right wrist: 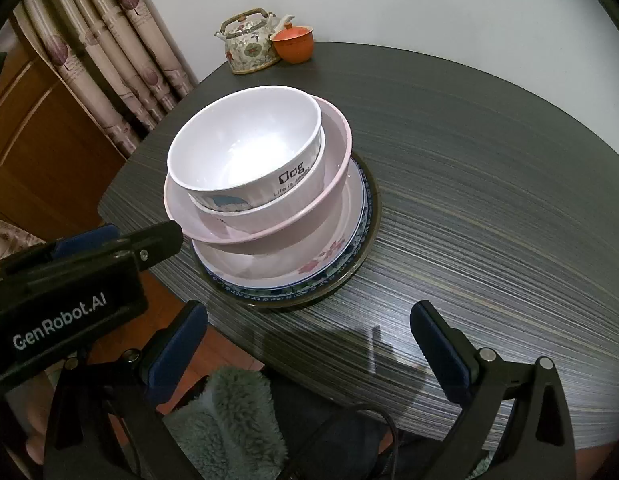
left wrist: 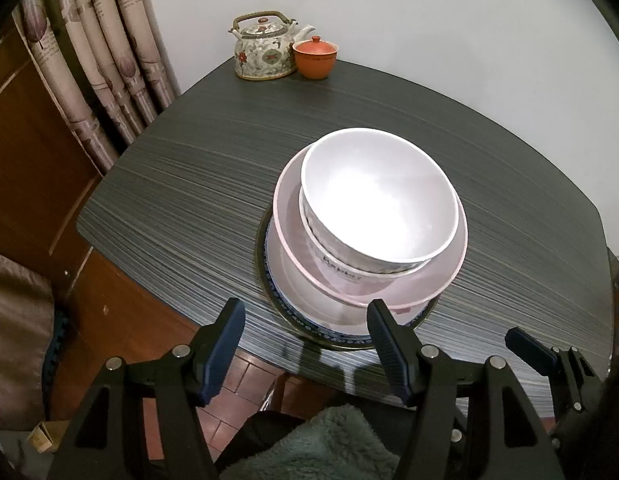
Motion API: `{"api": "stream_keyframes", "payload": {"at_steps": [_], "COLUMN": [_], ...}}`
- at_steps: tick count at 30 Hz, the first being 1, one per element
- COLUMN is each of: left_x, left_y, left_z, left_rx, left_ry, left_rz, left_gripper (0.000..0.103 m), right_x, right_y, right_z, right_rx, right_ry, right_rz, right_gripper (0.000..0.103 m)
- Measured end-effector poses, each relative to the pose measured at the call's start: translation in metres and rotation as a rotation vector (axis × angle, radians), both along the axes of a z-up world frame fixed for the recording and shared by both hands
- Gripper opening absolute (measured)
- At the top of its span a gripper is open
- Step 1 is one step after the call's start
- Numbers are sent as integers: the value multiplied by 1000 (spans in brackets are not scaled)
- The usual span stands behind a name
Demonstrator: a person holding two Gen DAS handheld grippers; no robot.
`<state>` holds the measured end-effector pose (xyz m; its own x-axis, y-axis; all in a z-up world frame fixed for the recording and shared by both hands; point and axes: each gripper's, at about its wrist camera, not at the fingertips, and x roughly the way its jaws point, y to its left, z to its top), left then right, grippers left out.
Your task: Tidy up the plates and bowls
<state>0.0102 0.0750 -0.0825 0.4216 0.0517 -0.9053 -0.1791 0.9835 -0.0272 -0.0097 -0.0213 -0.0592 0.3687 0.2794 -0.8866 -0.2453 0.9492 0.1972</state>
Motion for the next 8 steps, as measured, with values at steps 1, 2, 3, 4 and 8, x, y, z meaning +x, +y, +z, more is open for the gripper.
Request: {"api": "stream_keyframes", "payload": {"at_steps": [1, 2, 3, 4, 8], "left_x": [0, 0, 1, 0, 0], "left_y": [0, 1, 1, 1, 0], "left_z": [0, 0, -1, -1, -1], "left_rx": [-2, -4, -1, -1, -1], "left_ry": [0, 0, 2, 4, 7], "left_rz": [1, -1, -1, 0, -5], "left_gripper": [65, 65, 65, 65, 65], "right_x": [0, 0, 0, 0, 0], "right_y": [0, 0, 1, 1, 2], "right_z": [0, 0, -1, -1, -2], "right_rx": [0, -1, -1, -1, 0], "right_ry": [1, 2, 2, 3, 4], "right_rz": [1, 2, 3, 5, 9], "right_gripper": [101, 101, 101, 101, 101]}}
